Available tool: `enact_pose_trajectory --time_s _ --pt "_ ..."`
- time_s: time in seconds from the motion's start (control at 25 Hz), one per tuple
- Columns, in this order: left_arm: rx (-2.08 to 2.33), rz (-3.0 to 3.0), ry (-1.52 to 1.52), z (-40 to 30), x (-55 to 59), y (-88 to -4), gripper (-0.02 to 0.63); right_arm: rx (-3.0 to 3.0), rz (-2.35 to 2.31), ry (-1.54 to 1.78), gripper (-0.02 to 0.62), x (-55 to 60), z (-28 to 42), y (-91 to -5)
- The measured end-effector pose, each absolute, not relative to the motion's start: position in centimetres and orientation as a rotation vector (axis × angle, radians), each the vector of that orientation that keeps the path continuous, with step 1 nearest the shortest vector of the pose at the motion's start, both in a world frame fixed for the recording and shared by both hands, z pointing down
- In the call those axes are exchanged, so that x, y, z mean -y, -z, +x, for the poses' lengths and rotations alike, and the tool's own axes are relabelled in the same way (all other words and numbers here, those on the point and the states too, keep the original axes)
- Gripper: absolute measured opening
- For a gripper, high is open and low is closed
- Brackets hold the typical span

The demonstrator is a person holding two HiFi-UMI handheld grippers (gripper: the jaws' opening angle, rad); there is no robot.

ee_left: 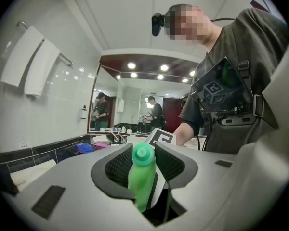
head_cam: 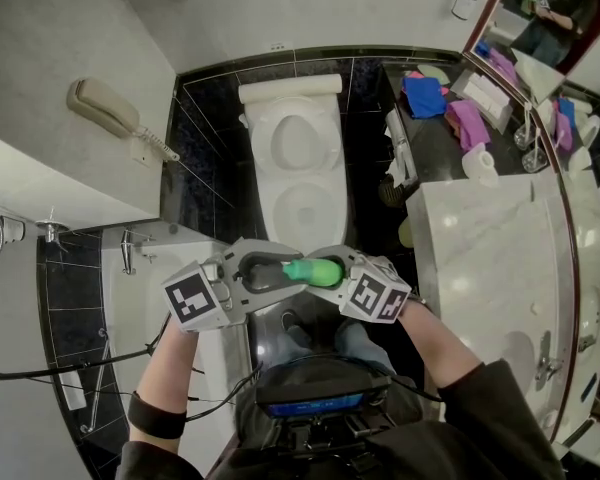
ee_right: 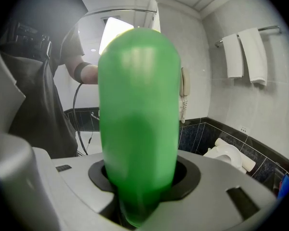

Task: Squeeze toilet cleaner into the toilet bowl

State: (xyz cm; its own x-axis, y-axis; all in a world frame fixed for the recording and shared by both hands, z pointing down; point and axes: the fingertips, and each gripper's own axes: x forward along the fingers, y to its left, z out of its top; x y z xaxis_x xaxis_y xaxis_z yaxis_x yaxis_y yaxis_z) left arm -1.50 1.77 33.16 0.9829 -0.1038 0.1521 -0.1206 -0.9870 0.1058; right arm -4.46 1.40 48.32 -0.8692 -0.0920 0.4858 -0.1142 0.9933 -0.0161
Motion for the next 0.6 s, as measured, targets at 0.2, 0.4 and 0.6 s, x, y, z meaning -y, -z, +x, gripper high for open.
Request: enact_pose_trajectory --time_s 0.2,0.4,0.6 --pt "0.142 2.988 -0.244 -1.4 -2.2 -33.5 0.14 2.622 0.128 -0.039 0.187 -1.8 -4.2 -49.0" --pt "0.175 2.933 -0.247 -1.3 -2.3 -34.2 0.137 2.59 0.152 0.007 0.187 -1.8 -3.8 -49.9" --pt "0.239 2.841 -0.188 -1.6 -2.4 -35.4 0.137 2.55 0.2 0.099 0.187 -1.4 -3.1 -50.8"
